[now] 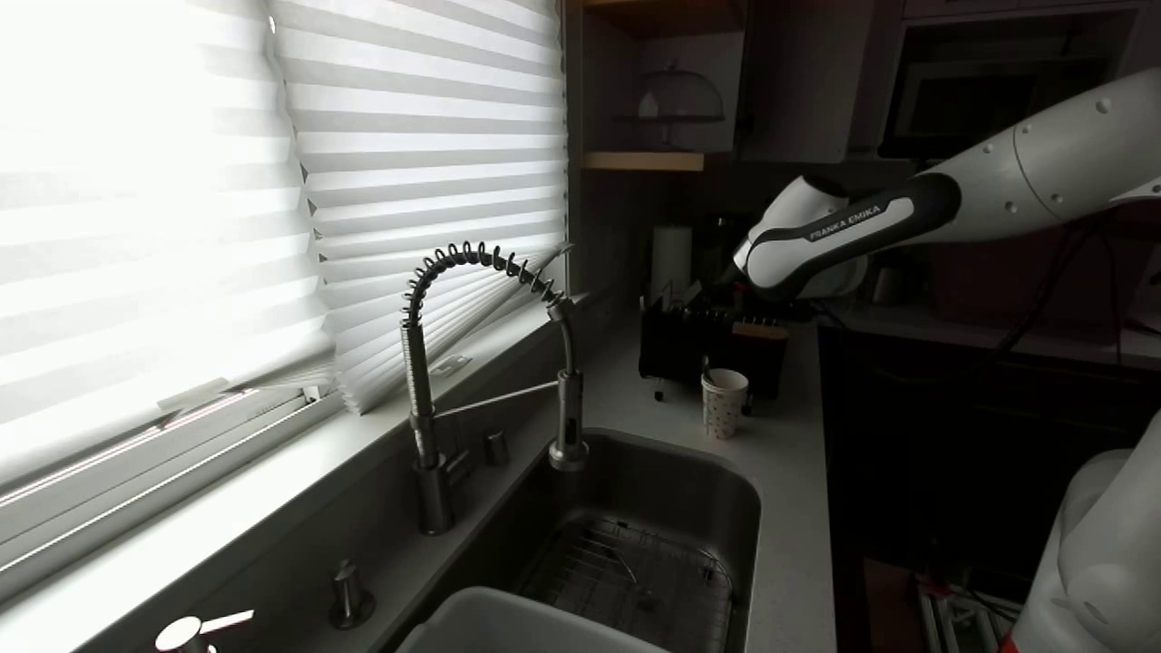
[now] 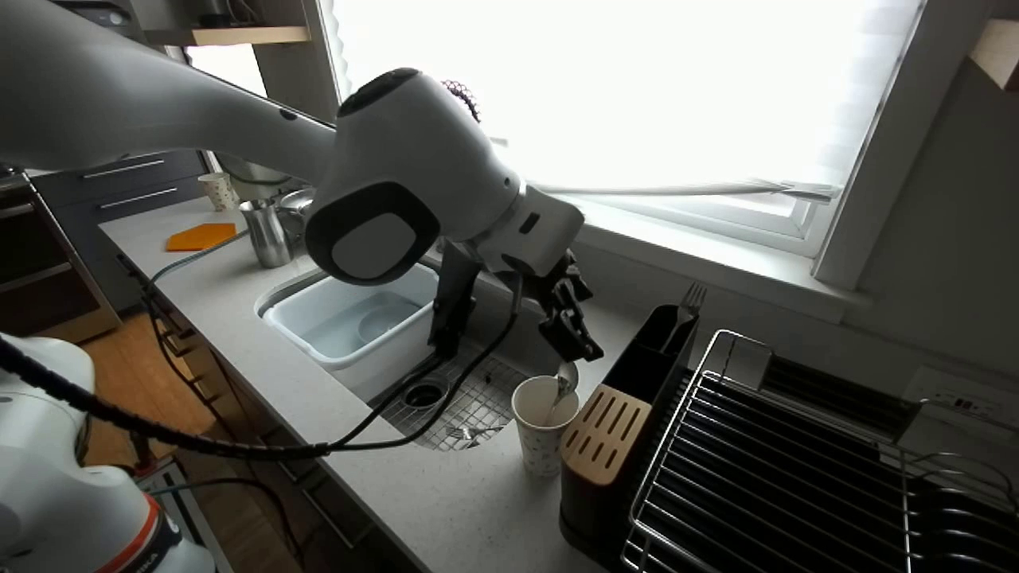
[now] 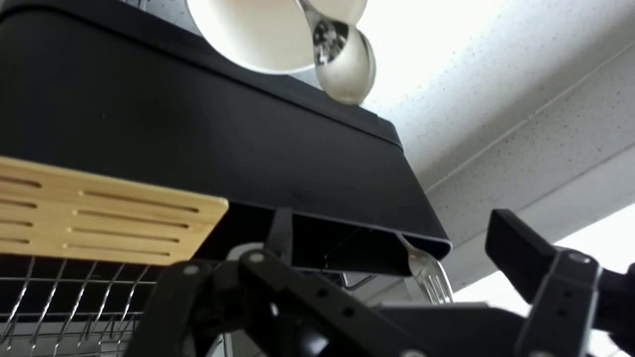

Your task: Place the cup beside the sink then put the spoon and the fork in it

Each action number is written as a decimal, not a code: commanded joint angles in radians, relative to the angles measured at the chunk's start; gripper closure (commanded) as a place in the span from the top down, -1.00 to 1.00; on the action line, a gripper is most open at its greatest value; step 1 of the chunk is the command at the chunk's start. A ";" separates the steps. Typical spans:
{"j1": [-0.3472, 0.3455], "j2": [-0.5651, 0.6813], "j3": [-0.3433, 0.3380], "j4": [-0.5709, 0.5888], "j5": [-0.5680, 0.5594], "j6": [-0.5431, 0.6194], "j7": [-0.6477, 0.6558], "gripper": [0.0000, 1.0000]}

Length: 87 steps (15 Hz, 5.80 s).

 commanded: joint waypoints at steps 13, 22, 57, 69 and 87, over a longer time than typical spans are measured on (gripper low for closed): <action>0.042 0.405 -0.007 0.594 -0.001 -0.260 0.187 1.00; 0.050 0.560 -0.013 0.742 -0.003 -0.311 0.110 0.39; 0.062 -0.095 0.021 0.279 -0.116 -0.377 0.013 -0.98; 0.050 -0.220 0.015 -0.054 -0.081 -0.138 -0.096 -0.98; 0.055 -0.098 -0.033 -0.189 0.007 0.174 -0.171 -0.98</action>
